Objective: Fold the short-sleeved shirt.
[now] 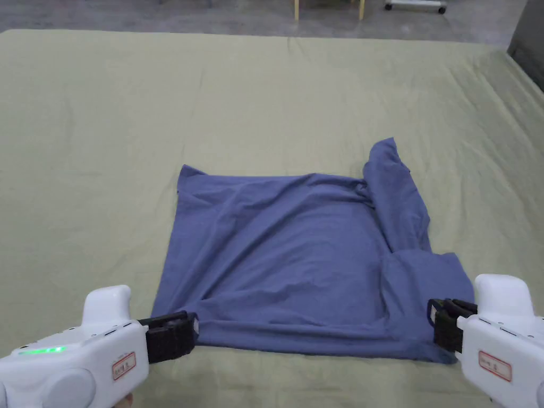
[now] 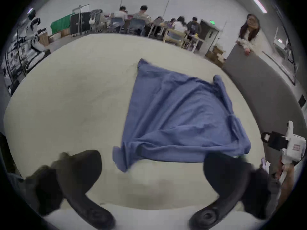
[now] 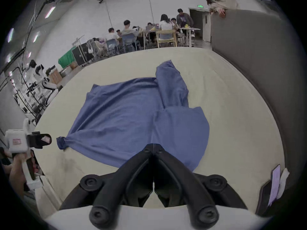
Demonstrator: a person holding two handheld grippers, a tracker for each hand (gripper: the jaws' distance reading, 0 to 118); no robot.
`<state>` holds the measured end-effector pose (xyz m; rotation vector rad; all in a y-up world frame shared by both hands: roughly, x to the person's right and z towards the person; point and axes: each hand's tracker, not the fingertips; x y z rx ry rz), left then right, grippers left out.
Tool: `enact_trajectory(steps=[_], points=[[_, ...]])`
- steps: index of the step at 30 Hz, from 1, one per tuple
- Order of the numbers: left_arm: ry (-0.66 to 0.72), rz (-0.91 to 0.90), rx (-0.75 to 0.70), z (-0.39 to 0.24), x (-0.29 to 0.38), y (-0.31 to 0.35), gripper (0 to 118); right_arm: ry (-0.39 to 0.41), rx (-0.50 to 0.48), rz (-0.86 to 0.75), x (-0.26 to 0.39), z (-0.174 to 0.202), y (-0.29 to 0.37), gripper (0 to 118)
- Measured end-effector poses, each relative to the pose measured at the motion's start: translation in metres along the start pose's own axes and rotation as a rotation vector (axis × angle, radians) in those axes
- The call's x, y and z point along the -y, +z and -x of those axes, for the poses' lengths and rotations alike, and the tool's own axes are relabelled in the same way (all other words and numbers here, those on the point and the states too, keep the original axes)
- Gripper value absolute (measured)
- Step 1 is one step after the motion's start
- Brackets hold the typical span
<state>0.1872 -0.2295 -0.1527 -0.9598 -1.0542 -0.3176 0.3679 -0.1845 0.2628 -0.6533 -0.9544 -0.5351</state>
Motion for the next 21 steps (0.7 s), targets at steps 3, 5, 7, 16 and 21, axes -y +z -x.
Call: enact_trajectory(steps=[3,5,7,16,21], points=[[-0.029,-0.059,-0.030,-0.003,0.006,-0.010,118,-0.015,-0.005,0.019,-0.003,-0.010,0.002,2],[-0.063,0.001,-0.087,-0.007,0.011,-0.028,118,-0.028,-0.002,0.026,-0.004,-0.017,-0.001,2],[-0.089,0.032,-0.104,-0.001,-0.002,-0.047,118,-0.033,0.010,0.036,-0.005,-0.020,-0.004,2],[-0.108,0.021,-0.147,-0.006,0.011,-0.059,25,-0.038,0.046,0.060,-0.009,-0.028,-0.017,2],[-0.085,-0.022,-0.043,-0.005,0.003,-0.035,6,-0.093,0.079,0.106,-0.010,-0.056,-0.038,2]])
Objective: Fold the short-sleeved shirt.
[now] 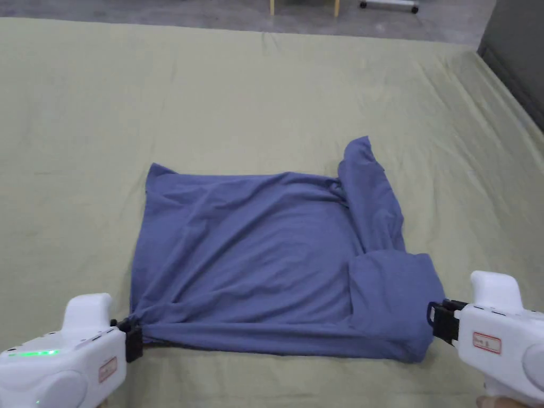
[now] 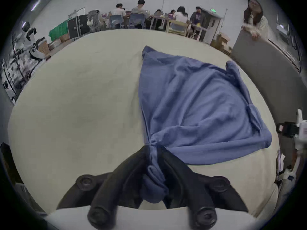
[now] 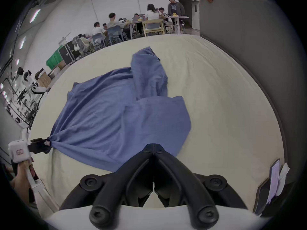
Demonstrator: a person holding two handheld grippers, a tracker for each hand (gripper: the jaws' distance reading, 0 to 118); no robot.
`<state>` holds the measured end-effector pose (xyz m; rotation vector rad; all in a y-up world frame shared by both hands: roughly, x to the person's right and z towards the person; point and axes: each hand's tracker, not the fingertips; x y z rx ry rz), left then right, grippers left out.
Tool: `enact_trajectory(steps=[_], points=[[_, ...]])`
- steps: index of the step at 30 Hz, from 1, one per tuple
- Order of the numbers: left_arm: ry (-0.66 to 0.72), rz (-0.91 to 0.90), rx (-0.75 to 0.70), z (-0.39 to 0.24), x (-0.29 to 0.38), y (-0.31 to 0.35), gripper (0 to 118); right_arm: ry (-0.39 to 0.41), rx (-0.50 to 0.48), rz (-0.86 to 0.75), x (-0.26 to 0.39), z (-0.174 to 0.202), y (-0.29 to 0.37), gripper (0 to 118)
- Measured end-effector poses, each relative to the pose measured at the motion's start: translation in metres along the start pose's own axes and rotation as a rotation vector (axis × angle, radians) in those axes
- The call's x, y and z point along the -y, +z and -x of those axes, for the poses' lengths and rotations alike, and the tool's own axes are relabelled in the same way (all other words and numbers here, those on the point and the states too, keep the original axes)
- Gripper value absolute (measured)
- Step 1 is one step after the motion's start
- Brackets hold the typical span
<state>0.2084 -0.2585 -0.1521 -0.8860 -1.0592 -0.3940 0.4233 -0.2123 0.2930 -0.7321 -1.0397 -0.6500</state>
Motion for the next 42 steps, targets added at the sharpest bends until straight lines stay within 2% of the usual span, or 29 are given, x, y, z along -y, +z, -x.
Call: enact_trajectory(steps=[1,2,3,4,5,6,8,11,13,15,16,17,18,19,21,24,27,33,36,39,42], points=[[-0.021,-0.004,-0.005,-0.003,-0.002,0.004,6,-0.009,0.001,0.002,-0.002,-0.008,-0.006,4],[-0.024,-0.020,0.006,-0.003,-0.003,0.009,6,-0.023,-0.021,0.005,-0.003,-0.018,-0.014,33],[-0.014,-0.024,0.013,-0.001,-0.003,0.012,6,-0.052,-0.052,0.031,-0.005,-0.026,-0.021,89],[0.002,-0.024,0.026,0.000,-0.004,0.015,6,-0.070,-0.024,0.055,-0.007,-0.035,-0.029,117],[0.013,-0.030,0.030,-0.004,-0.005,0.021,6,-0.125,-0.011,0.110,-0.006,-0.042,-0.040,111],[0.027,-0.033,0.039,-0.005,-0.006,0.023,6,-0.157,-0.021,-0.005,-0.003,-0.049,-0.043,111],[0.027,-0.035,0.041,-0.009,-0.006,0.025,6,-0.218,-0.018,0.122,-0.005,-0.059,-0.056,116],[0.059,-0.042,0.061,-0.006,-0.009,0.030,6,-0.208,-0.019,0.142,-0.001,-0.066,-0.077,114],[0.068,-0.041,0.073,0.000,-0.010,0.029,6,-0.231,-0.023,0.141,0.000,-0.065,-0.079,109],[0.053,-0.042,0.072,0.005,-0.010,0.028,6,-0.190,0.015,0.123,-0.001,-0.055,-0.075,103],[0.054,-0.044,0.074,0.007,-0.010,0.028,6,-0.152,0.017,0.104,-0.003,-0.051,-0.070,92],[0.056,-0.047,0.075,0.004,-0.008,0.029,6,-0.138,0.007,0.066,-0.004,-0.048,-0.065,67],[0.062,-0.047,0.074,0.004,-0.008,0.029,6,-0.127,-0.026,0.044,-0.004,-0.044,-0.062,25],[0.068,-0.045,0.079,0.004,-0.007,0.029,6,-0.112,-0.038,0.047,-0.004,-0.038,-0.060,5],[0.085,-0.046,0.083,0.009,-0.006,0.026,6,-0.044,0.007,0.082,-0.007,-0.031,-0.053,5],[0.113,-0.059,0.084,0.015,-0.005,0.031,6,-0.136,-0.008,-0.014,-0.007,-0.037,-0.027,4],[0.121,-0.072,0.101,0.018,-0.005,0.037,6,-0.125,-0.006,-0.113,-0.004,-0.038,0.011,4],[0.096,-0.075,0.107,0.014,-0.007,0.045,6,-0.123,-0.027,-0.190,0.006,-0.030,0.065,4],[0.122,-0.069,0.103,0.016,-0.011,0.046,6,-0.124,-0.047,-0.201,0.004,-0.022,0.073,4],[0.129,-0.053,0.095,0.014,-0.019,0.046,6,-0.076,-0.026,-0.219,-0.008,-0.012,0.068,4],[0.183,-0.029,0.091,0.008,-0.032,0.050,6,-0.081,-0.044,-0.222,-0.029,-0.006,0.061,4]])
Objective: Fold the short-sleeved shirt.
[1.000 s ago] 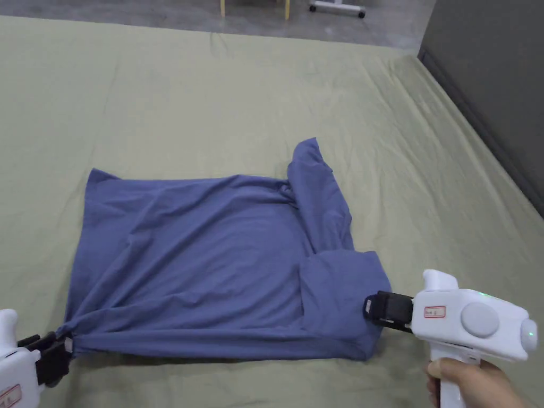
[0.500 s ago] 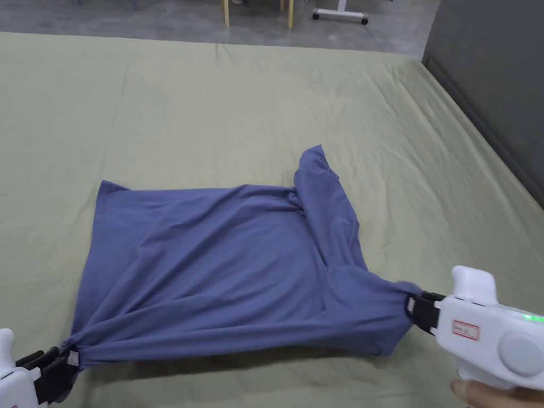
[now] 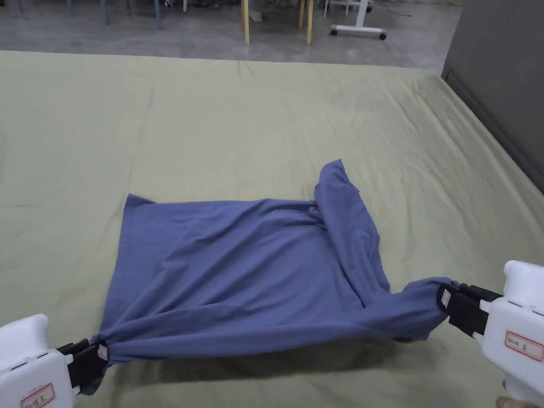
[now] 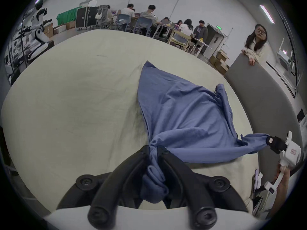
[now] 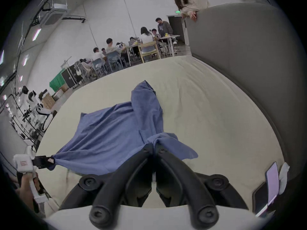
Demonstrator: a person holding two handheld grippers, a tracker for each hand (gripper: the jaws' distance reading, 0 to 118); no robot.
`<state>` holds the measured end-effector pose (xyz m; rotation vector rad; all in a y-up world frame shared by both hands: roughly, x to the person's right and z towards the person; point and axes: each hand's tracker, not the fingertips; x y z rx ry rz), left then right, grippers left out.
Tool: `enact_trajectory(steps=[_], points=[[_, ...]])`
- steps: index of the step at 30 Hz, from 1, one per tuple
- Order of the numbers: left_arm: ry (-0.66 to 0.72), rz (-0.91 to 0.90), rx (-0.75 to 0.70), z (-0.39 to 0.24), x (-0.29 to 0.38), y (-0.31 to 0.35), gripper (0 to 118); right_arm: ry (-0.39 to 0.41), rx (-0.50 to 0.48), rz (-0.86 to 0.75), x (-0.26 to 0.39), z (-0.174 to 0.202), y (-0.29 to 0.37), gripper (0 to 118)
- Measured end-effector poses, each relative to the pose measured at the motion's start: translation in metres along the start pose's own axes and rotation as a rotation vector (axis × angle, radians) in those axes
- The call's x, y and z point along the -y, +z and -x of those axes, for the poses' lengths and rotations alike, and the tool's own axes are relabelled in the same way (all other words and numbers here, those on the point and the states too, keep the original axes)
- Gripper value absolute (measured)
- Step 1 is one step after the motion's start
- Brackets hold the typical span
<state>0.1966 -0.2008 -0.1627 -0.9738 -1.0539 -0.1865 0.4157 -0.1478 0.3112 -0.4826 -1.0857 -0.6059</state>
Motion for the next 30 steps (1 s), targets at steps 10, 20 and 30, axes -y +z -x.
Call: enact_trajectory(steps=[10,20,30], points=[[0.122,0.034,0.010,-0.019,-0.084,-0.035,6,0.151,0.070,-0.003,-0.088,0.029,-0.097,4],[0.026,0.128,-0.171,-0.045,-0.120,-0.149,6,0.184,0.201,0.126,-0.085,0.030,-0.219,4],[-0.064,0.141,-0.224,-0.047,-0.104,-0.172,29,0.216,0.217,0.288,-0.053,0.026,-0.260,14]])
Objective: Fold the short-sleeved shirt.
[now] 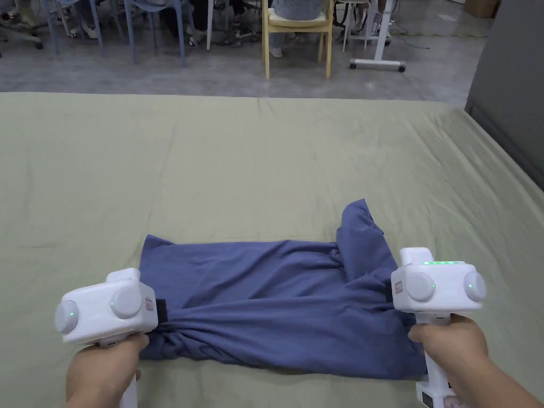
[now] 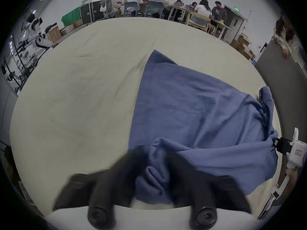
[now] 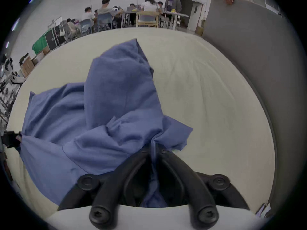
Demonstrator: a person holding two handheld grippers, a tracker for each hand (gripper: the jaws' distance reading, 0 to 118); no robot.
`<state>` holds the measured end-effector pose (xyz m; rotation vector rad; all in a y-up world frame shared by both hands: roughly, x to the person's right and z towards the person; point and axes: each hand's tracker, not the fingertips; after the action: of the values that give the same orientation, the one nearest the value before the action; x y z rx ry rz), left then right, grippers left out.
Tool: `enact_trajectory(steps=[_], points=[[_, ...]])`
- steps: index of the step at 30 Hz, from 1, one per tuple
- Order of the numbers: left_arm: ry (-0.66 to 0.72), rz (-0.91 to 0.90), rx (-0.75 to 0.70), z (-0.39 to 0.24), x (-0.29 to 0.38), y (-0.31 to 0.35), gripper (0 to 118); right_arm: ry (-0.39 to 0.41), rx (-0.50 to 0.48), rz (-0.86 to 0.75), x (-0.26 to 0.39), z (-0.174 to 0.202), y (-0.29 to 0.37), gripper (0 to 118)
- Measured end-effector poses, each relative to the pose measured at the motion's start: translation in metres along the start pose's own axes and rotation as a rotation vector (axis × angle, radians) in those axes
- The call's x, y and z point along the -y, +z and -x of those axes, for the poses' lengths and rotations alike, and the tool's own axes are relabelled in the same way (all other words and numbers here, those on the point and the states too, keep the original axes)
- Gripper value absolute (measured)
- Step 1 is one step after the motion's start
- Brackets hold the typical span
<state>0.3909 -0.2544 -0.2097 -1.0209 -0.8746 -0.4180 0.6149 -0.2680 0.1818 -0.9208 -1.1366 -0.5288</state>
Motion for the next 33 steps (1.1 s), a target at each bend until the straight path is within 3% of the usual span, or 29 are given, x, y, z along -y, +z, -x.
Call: enact_trajectory(steps=[1,2,3,4,6,10,12,13,14,15,16,18,22,23,24,25,27,30,33], points=[[-0.008,-0.004,-0.012,0.009,-0.006,0.001,58,0.000,0.015,0.002,-0.002,-0.001,0.004,30],[0.017,-0.008,0.004,0.017,-0.008,0.009,103,-0.019,0.058,-0.016,-0.006,-0.006,0.014,73],[0.061,-0.051,0.081,0.024,-0.008,0.022,118,-0.076,0.049,-0.069,-0.007,-0.012,0.026,113],[0.091,-0.172,0.136,0.026,-0.016,0.021,118,-0.137,-0.018,-0.217,-0.001,-0.020,0.044,118],[0.122,-0.259,0.195,0.031,-0.010,0.056,118,-0.228,-0.123,-0.274,0.002,-0.030,0.069,117],[0.092,-0.280,0.252,0.039,0.026,0.091,118,-0.255,-0.236,-0.306,0.033,-0.042,0.144,118],[0.044,-0.265,0.242,0.035,0.047,0.092,117,-0.207,-0.209,-0.291,0.059,-0.030,0.166,108],[0.031,-0.267,0.236,0.037,0.068,0.106,97,-0.166,-0.171,-0.286,0.075,-0.022,0.177,71],[0.012,-0.257,0.249,0.038,0.082,0.111,49,-0.135,-0.161,-0.298,0.091,-0.015,0.186,22],[0.007,-0.246,0.235,0.035,0.091,0.108,0,-0.114,-0.187,-0.269,0.104,-0.012,0.178,2],[0.012,-0.210,0.195,0.035,0.100,0.104,0,-0.103,-0.212,-0.261,0.117,-0.009,0.178,2],[0.017,-0.188,0.272,0.043,0.122,0.112,0,-0.072,-0.276,-0.231,0.137,0.000,0.180,2],[0.010,-0.190,0.246,0.049,0.131,0.107,0,0.002,-0.263,-0.259,0.166,0.017,0.198,2],[0.012,-0.183,0.239,0.050,0.126,0.101,26,0.011,-0.273,-0.251,0.168,0.019,0.200,2],[0.018,-0.182,0.208,0.050,0.121,0.096,82,0.019,-0.288,-0.241,0.169,0.021,0.201,2],[-0.002,-0.184,0.166,0.051,0.117,0.096,118,0.026,-0.302,-0.232,0.171,0.022,0.200,2],[-0.033,-0.127,0.185,0.054,0.106,0.088,118,0.031,-0.304,-0.223,0.173,0.022,0.199,2],[-0.037,-0.179,0.154,0.042,0.084,0.081,118,0.011,-0.311,-0.198,0.174,0.018,0.194,2],[-0.120,-0.139,0.049,0.032,0.062,0.038,118,0.005,-0.301,-0.177,0.174,0.015,0.186,2]])
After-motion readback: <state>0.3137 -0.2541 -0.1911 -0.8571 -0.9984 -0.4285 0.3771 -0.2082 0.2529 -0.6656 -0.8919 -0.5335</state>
